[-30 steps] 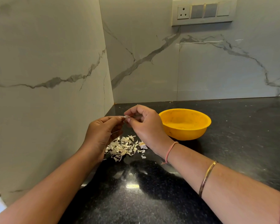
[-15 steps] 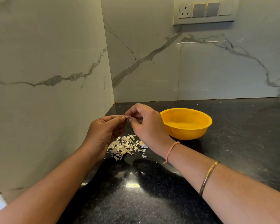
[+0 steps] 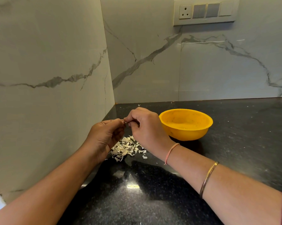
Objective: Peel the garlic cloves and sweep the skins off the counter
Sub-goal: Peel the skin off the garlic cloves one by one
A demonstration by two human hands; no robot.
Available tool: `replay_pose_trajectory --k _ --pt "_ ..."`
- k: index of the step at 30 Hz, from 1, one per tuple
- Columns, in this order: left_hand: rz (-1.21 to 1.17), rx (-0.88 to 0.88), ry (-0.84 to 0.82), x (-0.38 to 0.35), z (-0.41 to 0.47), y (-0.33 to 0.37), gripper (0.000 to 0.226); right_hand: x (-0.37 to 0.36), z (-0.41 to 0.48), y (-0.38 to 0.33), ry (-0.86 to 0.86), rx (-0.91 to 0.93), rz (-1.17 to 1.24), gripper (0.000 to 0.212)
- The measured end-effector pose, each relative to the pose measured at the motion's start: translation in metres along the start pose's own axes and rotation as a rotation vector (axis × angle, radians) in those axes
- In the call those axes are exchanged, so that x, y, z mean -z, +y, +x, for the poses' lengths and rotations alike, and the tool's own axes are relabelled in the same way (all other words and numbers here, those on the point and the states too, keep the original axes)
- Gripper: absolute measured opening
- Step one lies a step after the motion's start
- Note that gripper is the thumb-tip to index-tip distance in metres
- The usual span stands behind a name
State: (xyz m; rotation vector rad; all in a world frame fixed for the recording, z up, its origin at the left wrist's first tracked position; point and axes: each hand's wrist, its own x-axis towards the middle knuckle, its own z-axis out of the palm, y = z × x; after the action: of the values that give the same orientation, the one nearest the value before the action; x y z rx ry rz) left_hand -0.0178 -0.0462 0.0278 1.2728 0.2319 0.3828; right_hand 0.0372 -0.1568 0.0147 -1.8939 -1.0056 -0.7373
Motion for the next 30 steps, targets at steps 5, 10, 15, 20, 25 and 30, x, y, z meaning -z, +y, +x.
replay_pose_trajectory --k 5,10,15,20,25,30 --pt "0.003 0.007 0.009 -0.0004 0.0002 0.0005 0.013 0.0016 0.0001 -0.002 0.002 -0.06 0.073 0.015" --pt "0.002 -0.02 -0.002 0.0003 0.0015 -0.0011 0.011 0.0023 0.0024 -0.0004 -0.022 -0.248 0.294 0.017" --pt "0.018 -0.034 -0.017 0.001 0.0029 -0.0021 0.011 0.0029 0.003 0.0 -0.029 -0.341 0.444 0.024" --pt "0.008 -0.055 -0.039 0.0011 0.0022 -0.0009 0.007 0.0021 0.003 0.0014 -0.017 -0.364 0.437 0.018" --pt "0.048 -0.083 -0.037 0.001 0.0033 -0.0019 0.005 0.0024 0.0032 0.0036 -0.016 -0.302 0.342 0.014" --pt "0.071 -0.093 -0.036 0.0023 0.0041 -0.0034 0.002 0.0051 0.0022 0.0016 -0.034 -0.187 0.185 0.011"
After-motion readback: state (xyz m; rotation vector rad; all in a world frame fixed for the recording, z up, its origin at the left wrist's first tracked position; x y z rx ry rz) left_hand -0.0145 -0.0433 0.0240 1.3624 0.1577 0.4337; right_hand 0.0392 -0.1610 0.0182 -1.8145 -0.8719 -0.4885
